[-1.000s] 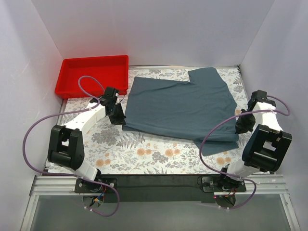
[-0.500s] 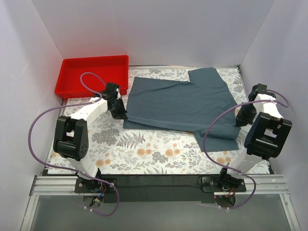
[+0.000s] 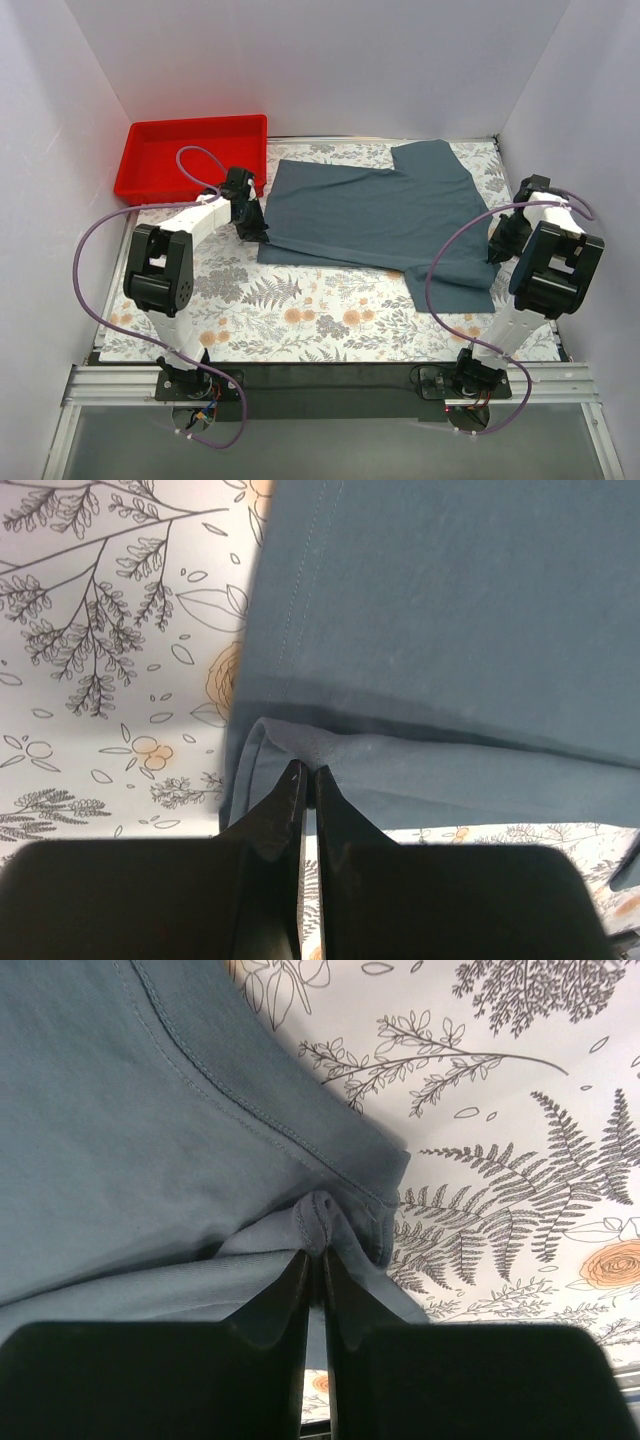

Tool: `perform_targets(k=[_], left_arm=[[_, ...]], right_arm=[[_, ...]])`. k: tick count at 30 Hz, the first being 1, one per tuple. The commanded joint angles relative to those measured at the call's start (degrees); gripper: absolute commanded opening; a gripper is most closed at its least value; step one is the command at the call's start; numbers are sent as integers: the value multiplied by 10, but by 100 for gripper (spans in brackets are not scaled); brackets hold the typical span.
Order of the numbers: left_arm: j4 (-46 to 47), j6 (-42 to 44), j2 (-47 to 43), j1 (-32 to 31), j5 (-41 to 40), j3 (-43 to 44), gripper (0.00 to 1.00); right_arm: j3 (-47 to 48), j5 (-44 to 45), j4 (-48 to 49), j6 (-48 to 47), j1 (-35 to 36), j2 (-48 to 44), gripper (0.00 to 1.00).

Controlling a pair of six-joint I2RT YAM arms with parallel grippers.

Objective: Fold and stack the t-shirts
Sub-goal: Fold the tshirt

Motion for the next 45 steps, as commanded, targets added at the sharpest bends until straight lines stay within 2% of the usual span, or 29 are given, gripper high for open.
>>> perform_targets(k=[1,5,10,12,13,15,16,20,23,26,28,30,33,45], left_arm=[[19,8,0,4,-16,27,0],[29,11,8,4,-16,33,0],[36,12,8,4,-14,30,0],[40,14,-5,4,-18,26,8],[42,14,-11,4,-21,24,16],[43,15,-31,4,-28,20,24],[44,17,-39,4,-35,14,33],[38,23,-88,4,-46,-18,55],[29,24,-129,4,-42,-50,61],[16,24,-170,-1,-33,-79,62],[11,26,-194,-8,-33,-94,66],[9,23,-205,-11,-30,-115,67],[13,23,-220,-14,-32,-136,67],[27,27,-238,-15,-26,-154,67]], right_arm=[[25,13,18,-1,-3,9,14],[23,13,25,-2,-3,13,15],[24,9,30,-3,-1,12,21],[27,8,30,-3,2,9,25],[29,8,30,-4,3,3,25],[33,8,29,-5,6,-6,29],[34,7,29,-5,10,-18,30],[15,10,29,-4,22,-65,35],[-26,7,28,-2,28,-113,37],[-85,-4,28,7,32,-167,38],[-133,-11,28,15,32,-203,39],[-164,-19,28,20,33,-223,46],[-211,-44,27,29,37,-246,48],[-284,-54,77,53,50,-216,49]])
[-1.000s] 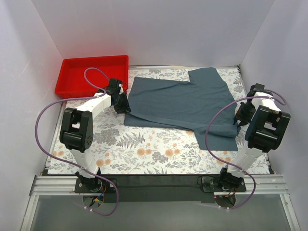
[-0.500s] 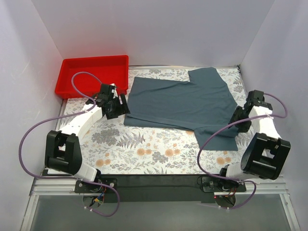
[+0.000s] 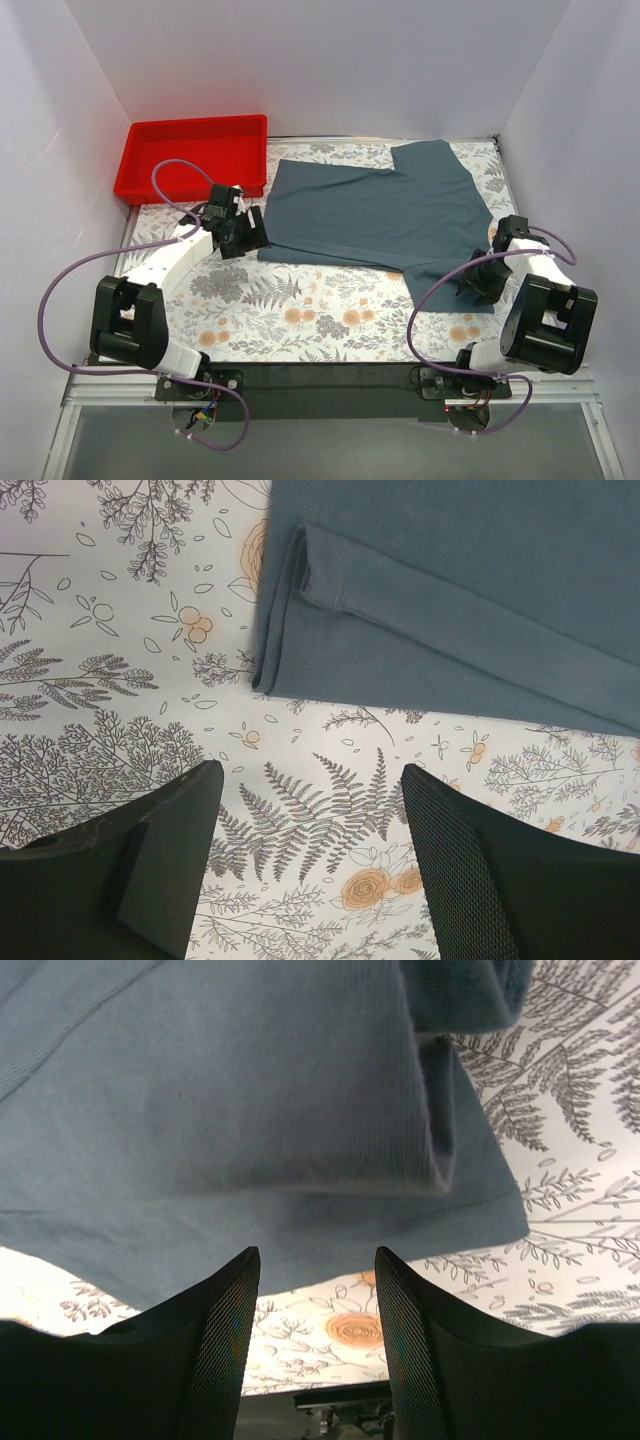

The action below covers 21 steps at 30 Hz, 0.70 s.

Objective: Fold and stack the t-shirts
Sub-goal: Fold the tshirt

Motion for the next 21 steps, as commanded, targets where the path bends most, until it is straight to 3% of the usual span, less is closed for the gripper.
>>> perform_targets(k=[1,10,13,18,21], left_arm=[[7,8,-35,-2,2,-4,67],[7,11,-39,-2,-5,-9,66],[7,12,-40,-2,-7,-9,66],[8,11,-38,-2,-7,-9,66],[8,12,-38,-2,-8,-8,66]], right_arm=[[-18,-9,35,15,4,10,49],[-54,-4,78,18,6,38,45],[-58,4,84,13,6,38,37],[-49,-9,78,6,7,17,6],[-28,-16,61,3,7,0,1]])
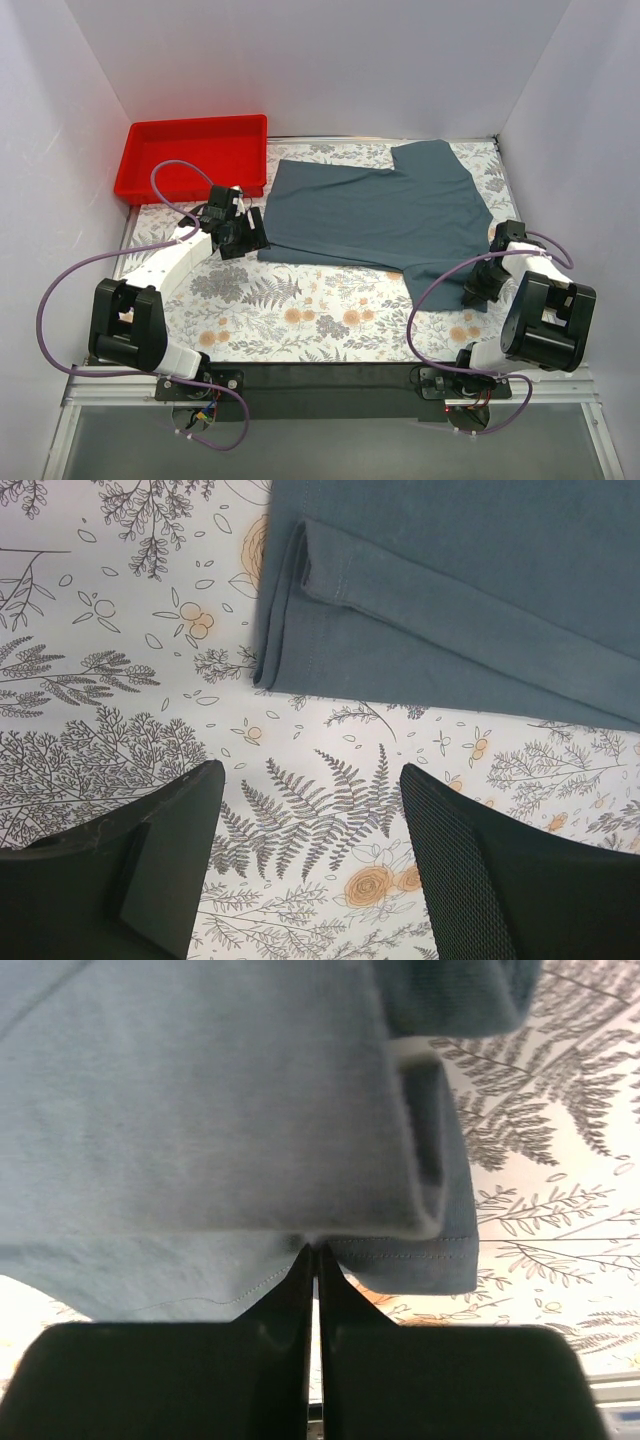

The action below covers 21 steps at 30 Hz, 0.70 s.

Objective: Fold and stack the t-shirts
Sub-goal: Fold the tshirt

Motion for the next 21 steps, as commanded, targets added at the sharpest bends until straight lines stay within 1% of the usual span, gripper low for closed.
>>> perform_targets(k=[1,5,8,12,13,17,21], left_arm=[[6,8,-28,-1,-7,0,66],[5,10,-25,-2,-6,2,66],[5,12,-23,-2,-9,1,65],[3,14,-19,-2,-10,1,65],[3,15,-19,-2,-10,1,65],[-1,16,-17,-2,-9,1,65],[-7,13,-22,-2,-12,-1,65]], right_arm=[[14,-28,18,-3,5,-18,1],[65,-55,3,2,10,-35,1],[123,-79,4,8,11,-31,1],[217,-106,8,17,17,15,1],[257,-110,9,17,19,27,1],[340,-114,14,23,32,86,1],[378,-109,34,33,39,140,1]])
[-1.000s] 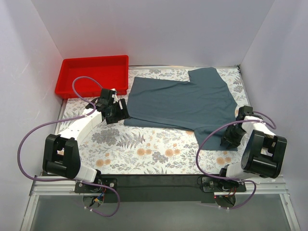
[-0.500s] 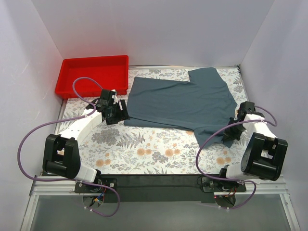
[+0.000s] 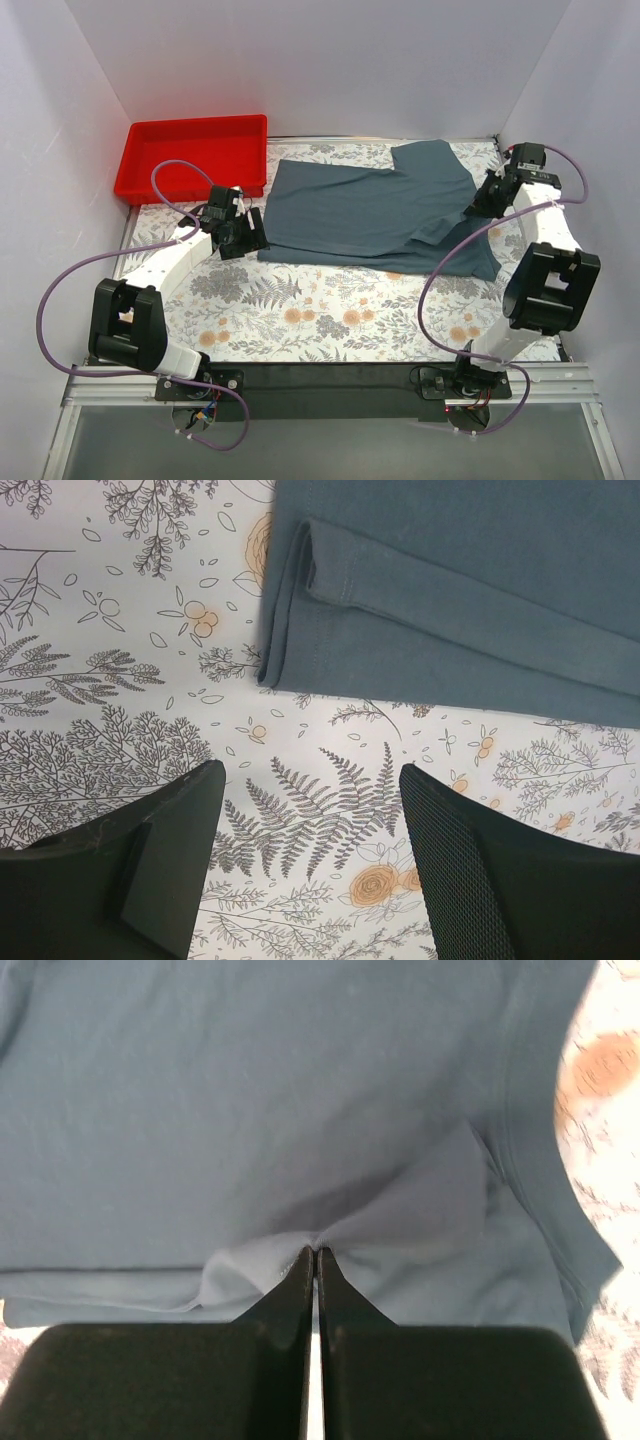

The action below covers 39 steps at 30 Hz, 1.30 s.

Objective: Fold and stack the t-shirts
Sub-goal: Fold the tshirt

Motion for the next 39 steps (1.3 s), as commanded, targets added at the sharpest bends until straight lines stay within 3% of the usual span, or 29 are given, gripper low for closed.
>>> perform_targets(k=[1,18,28,32,39], left_arm=[[-7,6,-23,-1,-13,-3,65],[-21,-5,-28,-2,-23,-10,64],[-24,-7,-17,-2,-19,-7,64],[-18,-9,-6,-2,-14,-4,64],[5,-36,47,-2,4,1,65]], right_arm=[[36,-13,15,15,7,33,1],[138,-13,80,92,14,155,4],[165,-21,103,83,23,209,36],[137,14,94,32,18,170,42],[0,57,63,-16,-29,64,48]])
